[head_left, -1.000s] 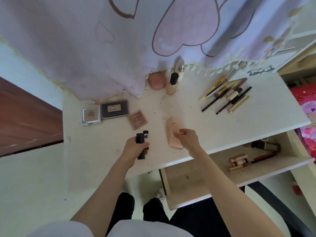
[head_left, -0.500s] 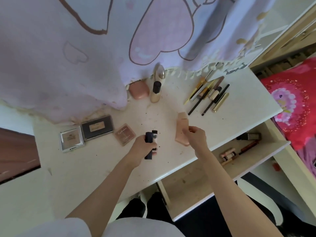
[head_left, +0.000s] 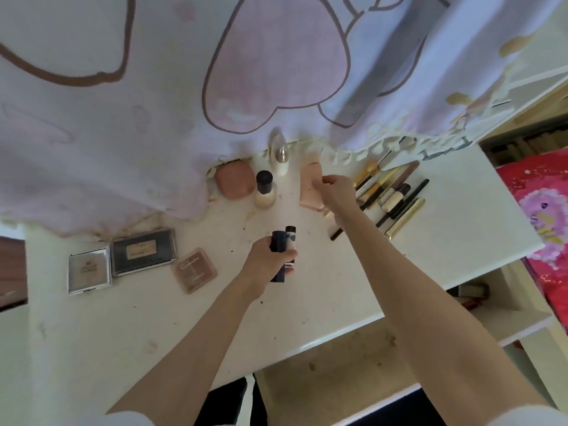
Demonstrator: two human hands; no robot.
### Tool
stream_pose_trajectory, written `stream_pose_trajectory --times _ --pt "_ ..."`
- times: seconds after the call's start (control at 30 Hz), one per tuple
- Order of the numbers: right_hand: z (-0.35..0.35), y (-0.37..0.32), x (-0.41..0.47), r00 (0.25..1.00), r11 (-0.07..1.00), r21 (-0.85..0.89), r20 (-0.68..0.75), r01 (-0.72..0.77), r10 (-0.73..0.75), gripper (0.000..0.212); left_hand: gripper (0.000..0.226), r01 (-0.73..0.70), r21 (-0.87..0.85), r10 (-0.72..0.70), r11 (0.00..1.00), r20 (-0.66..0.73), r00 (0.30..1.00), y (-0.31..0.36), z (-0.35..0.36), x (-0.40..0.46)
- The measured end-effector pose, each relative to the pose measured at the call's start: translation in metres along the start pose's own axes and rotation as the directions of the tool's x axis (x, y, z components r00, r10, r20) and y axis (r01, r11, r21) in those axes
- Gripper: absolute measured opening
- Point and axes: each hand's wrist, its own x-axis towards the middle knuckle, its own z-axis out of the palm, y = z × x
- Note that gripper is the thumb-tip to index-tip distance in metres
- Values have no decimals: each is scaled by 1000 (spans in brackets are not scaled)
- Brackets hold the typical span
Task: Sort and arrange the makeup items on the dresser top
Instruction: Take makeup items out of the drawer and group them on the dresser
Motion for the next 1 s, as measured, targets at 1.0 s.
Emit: stream_pose_trajectory --times 1.0 --pt "-109 112 -47 967 184 951 233 -249 106 35 42 -524 759 587 385 237 774 11 123 22"
